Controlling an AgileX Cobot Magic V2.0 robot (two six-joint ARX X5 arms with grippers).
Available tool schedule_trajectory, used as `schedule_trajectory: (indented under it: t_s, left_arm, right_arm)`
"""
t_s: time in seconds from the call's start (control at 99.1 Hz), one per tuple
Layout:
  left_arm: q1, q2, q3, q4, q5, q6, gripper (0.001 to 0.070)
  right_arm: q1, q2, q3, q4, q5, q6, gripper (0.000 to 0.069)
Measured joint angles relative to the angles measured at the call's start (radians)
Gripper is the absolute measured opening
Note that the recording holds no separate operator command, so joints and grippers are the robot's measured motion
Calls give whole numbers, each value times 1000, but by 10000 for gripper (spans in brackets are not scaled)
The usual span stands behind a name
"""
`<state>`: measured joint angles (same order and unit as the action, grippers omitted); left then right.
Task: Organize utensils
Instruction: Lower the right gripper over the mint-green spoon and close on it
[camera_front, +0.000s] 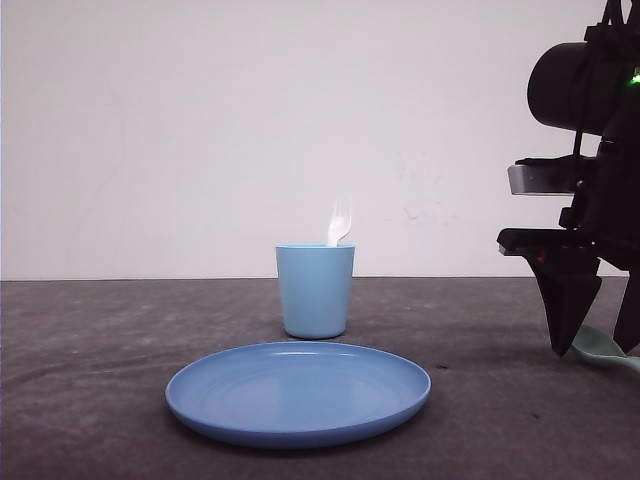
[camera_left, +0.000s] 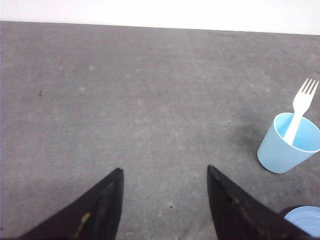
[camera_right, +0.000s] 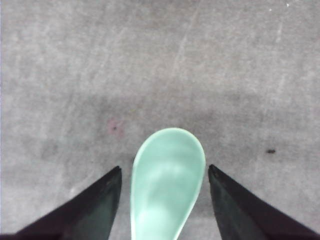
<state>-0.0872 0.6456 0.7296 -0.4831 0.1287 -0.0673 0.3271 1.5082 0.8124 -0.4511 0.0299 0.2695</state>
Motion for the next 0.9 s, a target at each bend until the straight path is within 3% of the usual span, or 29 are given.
schedule_trajectory:
  t_s: [0.484, 0.797, 0.898]
  left_arm:
    - [0, 0, 0, 0, 0, 0, 317]
    - [0, 0, 0, 0, 0, 0, 317]
    - [0, 0, 0, 0, 0, 0, 317]
  right_arm:
    - [0, 9, 0, 6, 0, 0, 335]
    - [6, 25, 2, 10, 4, -2, 206]
    - [8, 25, 3, 11, 4, -2, 198]
